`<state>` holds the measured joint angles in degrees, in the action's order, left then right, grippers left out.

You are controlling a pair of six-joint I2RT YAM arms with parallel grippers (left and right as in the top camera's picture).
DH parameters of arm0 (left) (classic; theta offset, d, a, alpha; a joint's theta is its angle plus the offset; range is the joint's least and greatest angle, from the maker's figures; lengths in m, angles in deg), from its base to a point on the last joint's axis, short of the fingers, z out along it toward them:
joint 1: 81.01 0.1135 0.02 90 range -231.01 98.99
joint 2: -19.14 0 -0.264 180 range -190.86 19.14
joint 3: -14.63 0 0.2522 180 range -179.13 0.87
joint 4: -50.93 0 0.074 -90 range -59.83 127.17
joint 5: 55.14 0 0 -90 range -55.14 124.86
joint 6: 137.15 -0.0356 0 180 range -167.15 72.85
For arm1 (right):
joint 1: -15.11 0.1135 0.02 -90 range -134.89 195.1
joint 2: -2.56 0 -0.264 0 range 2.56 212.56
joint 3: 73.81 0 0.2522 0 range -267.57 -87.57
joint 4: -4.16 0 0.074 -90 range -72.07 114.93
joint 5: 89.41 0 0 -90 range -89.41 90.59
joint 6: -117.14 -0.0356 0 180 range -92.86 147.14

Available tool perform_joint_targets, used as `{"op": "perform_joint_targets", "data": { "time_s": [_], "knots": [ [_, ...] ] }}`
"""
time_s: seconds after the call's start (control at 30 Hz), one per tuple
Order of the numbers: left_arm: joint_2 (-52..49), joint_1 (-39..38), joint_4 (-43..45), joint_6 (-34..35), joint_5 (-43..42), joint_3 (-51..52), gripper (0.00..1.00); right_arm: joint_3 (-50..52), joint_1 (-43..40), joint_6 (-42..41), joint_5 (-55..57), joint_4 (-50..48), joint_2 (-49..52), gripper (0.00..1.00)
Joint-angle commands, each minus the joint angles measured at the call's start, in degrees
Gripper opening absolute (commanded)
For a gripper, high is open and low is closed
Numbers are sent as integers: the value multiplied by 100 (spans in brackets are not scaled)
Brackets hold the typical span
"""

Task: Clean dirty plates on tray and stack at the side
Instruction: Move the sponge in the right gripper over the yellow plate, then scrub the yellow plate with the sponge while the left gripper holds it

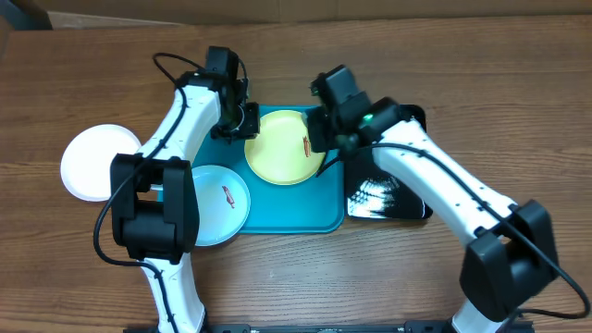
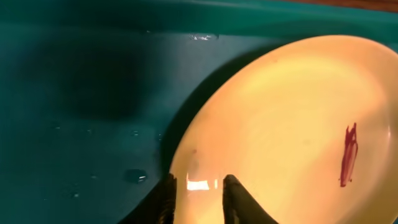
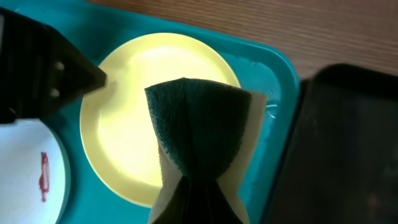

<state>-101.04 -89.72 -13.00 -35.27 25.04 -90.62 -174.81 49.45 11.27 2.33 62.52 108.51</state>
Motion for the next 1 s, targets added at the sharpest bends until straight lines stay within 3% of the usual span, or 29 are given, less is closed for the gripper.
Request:
{"op": "perform_joint_targets", "data": {
  "time_s": [0.0,0.13,0.23,0.67,0.97],
  "knots": [
    [-57,-101,55,-7,282,240,29,-197,173,-96,487,-166,229,4],
    [-57,-111,76,-9,448,317,27,-197,245,-98,514,-417,492,4],
    [-57,-111,70,-7,422,317,5,-197,245,-199,535,-535,671,4],
    [-57,-111,-52,-11,275,317,4,-197,245,-247,643,-953,1486,4],
    [-57,-111,-57,-13,273,317,4,-197,212,-1027,894,-988,1912,4]
  ]
}}
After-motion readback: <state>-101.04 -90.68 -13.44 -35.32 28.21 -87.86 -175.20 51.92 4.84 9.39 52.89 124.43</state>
